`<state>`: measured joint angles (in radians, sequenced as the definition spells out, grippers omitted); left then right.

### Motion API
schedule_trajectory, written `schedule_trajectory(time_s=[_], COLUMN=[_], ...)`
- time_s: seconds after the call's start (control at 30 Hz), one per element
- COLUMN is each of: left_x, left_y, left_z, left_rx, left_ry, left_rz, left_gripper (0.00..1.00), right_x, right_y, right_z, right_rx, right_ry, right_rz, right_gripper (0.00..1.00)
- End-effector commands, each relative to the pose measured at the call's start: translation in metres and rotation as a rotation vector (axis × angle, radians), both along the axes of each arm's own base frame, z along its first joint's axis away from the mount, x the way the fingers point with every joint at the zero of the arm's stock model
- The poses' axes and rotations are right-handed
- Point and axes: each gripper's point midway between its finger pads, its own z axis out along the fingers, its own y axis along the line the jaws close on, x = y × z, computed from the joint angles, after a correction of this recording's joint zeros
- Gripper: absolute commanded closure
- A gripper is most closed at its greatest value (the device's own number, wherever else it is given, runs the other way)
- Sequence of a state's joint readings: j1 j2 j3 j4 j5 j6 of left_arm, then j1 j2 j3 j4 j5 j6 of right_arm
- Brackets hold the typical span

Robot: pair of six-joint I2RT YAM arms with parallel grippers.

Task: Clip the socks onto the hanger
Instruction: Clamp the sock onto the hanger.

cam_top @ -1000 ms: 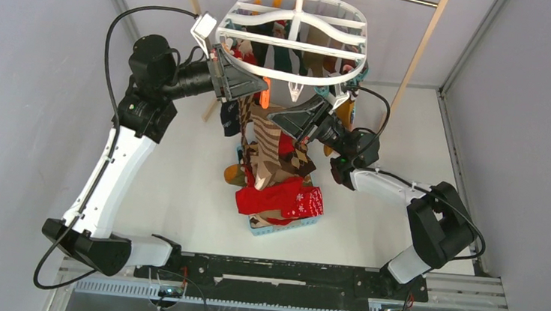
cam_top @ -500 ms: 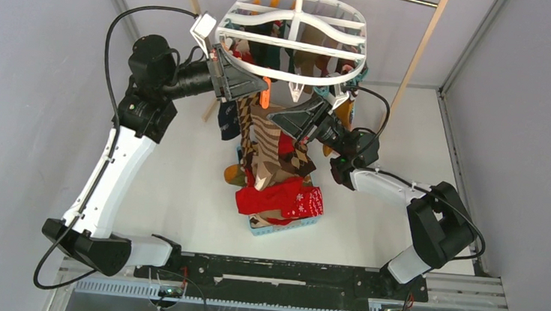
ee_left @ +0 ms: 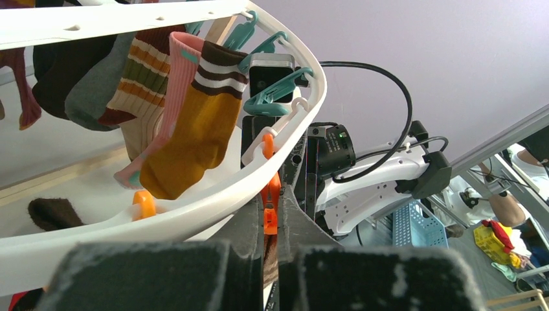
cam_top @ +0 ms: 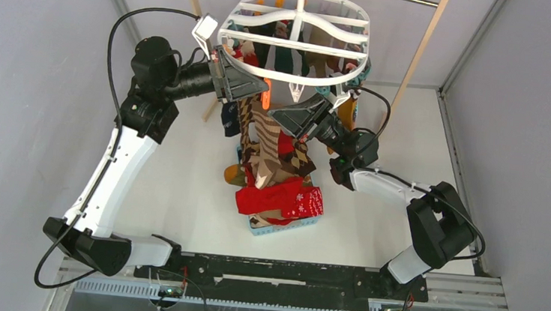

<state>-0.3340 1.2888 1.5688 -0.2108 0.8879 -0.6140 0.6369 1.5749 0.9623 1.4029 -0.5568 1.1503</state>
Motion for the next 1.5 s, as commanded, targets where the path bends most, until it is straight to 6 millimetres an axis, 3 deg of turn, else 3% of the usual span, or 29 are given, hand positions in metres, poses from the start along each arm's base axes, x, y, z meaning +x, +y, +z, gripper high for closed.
schedule_trajectory(time_s=[0.0, 0.8, 0.97, 1.07, 1.23, 1.47], left_x=[-0.026, -0.024, -0.024, -0.025, -0.025, -0.026], left_y=[-0.001, -0.001, -0.001, -0.001, -0.001, -0.001], left_z=[0.005, 0.006, 0.006, 0.007, 0.008, 0.008], left_rx=[-0.005, -0.007, -0.007, -0.007, -0.008, -0.008], left_ry=[-0.004, -0.010, -0.011, -0.012, -0.017, -0.020], left_rz=[-0.099, -0.089, -0.090, -0.092, -0.092, -0.096], left_gripper=[1.00, 0.99, 0.90, 0.78, 0.73, 0.49], right_x=[-0.003, -0.003, -0.005, -0.005, -0.005, -0.005], right_y=[-0.014, -0.025, -0.025, -0.024, -0.022, -0.022], right_z=[0.039, 0.058, 0.061, 0.062, 0.062, 0.061], right_rx=[0.117, 0.197, 0.206, 0.210, 0.212, 0.212], right_ry=[-0.081, -0.090, -0.102, -0.098, -0.099, -0.095], right_rz=[-0.068, -0.093, -0.101, -0.105, -0.110, -0.106], right_gripper=[1.00, 1.00, 1.00, 1.00, 1.00, 1.00])
